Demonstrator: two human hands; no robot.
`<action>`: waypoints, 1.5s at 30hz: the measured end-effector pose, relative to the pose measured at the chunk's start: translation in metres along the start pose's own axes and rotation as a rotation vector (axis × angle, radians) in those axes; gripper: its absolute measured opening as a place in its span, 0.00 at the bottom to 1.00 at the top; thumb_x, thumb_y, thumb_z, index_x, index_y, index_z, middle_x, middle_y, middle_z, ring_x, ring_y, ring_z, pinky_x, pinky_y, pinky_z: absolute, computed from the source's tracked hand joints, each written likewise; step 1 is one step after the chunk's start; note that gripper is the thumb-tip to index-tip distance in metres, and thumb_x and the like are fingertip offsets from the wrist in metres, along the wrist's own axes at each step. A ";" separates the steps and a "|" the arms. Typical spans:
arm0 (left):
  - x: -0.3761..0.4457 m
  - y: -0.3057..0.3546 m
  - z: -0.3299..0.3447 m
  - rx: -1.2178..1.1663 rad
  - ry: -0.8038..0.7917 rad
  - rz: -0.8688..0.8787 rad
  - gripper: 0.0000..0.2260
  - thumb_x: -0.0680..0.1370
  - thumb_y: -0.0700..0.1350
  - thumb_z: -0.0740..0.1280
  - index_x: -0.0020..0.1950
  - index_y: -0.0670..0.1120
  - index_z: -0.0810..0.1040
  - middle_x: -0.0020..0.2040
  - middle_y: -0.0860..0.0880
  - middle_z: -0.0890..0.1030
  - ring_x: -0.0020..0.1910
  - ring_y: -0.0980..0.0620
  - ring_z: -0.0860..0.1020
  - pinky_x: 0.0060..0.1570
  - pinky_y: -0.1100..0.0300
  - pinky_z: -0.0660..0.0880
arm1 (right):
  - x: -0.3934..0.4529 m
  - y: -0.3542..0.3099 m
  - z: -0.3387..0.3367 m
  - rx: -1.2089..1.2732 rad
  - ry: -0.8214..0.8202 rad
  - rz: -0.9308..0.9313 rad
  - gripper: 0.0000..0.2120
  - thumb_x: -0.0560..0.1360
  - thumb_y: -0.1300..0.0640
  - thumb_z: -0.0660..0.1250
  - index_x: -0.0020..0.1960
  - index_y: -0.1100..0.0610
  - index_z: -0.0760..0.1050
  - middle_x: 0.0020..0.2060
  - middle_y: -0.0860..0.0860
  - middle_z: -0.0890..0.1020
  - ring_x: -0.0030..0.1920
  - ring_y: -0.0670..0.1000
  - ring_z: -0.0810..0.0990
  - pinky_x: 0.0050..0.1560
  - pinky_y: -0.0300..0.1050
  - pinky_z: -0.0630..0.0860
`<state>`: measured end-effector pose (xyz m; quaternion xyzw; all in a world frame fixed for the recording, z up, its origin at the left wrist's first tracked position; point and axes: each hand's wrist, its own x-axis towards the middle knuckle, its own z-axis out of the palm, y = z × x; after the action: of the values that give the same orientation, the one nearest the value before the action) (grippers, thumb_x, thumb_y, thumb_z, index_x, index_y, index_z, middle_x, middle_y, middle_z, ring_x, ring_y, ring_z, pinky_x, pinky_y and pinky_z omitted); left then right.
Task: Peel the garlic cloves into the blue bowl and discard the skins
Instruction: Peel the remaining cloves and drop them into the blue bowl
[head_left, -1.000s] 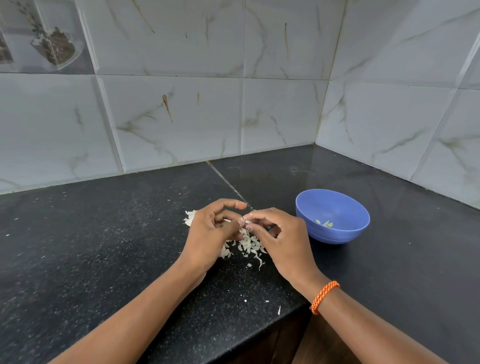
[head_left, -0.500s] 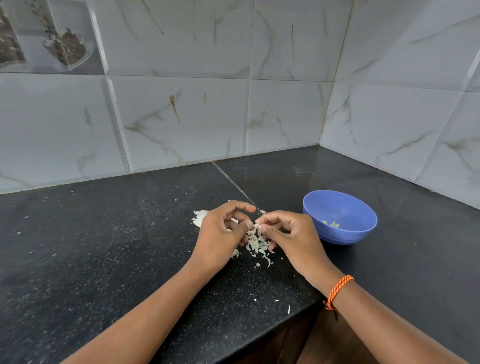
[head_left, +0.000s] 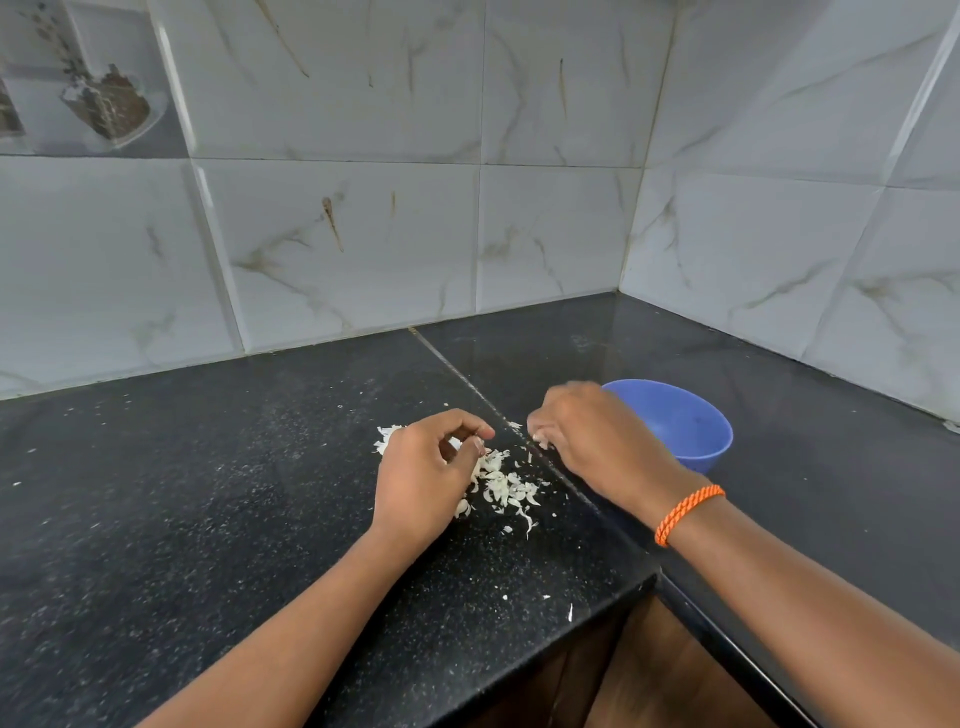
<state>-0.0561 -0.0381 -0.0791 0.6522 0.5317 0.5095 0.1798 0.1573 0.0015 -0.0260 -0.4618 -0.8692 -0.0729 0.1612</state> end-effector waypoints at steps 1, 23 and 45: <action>0.000 0.000 0.000 0.010 0.009 0.001 0.10 0.82 0.42 0.72 0.49 0.58 0.86 0.42 0.61 0.87 0.40 0.53 0.84 0.45 0.51 0.82 | 0.006 0.002 -0.008 -0.016 0.030 0.008 0.10 0.74 0.71 0.67 0.36 0.61 0.75 0.36 0.57 0.76 0.39 0.58 0.74 0.39 0.58 0.72; -0.005 0.007 0.005 0.121 -0.001 0.096 0.07 0.75 0.56 0.80 0.48 0.60 0.84 0.41 0.65 0.85 0.39 0.59 0.84 0.43 0.52 0.82 | -0.028 -0.022 0.030 0.719 0.364 0.163 0.05 0.79 0.56 0.76 0.54 0.49 0.89 0.46 0.42 0.86 0.43 0.45 0.85 0.39 0.37 0.79; -0.010 0.017 0.005 0.064 0.048 0.055 0.04 0.76 0.49 0.73 0.41 0.56 0.84 0.35 0.59 0.84 0.29 0.51 0.82 0.37 0.48 0.81 | -0.028 -0.028 0.051 0.632 0.417 0.029 0.02 0.83 0.57 0.71 0.54 0.53 0.82 0.49 0.43 0.78 0.48 0.48 0.81 0.44 0.51 0.79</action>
<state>-0.0421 -0.0513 -0.0731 0.6597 0.5338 0.5122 0.1320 0.1382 -0.0221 -0.0827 -0.3768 -0.7906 0.1086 0.4702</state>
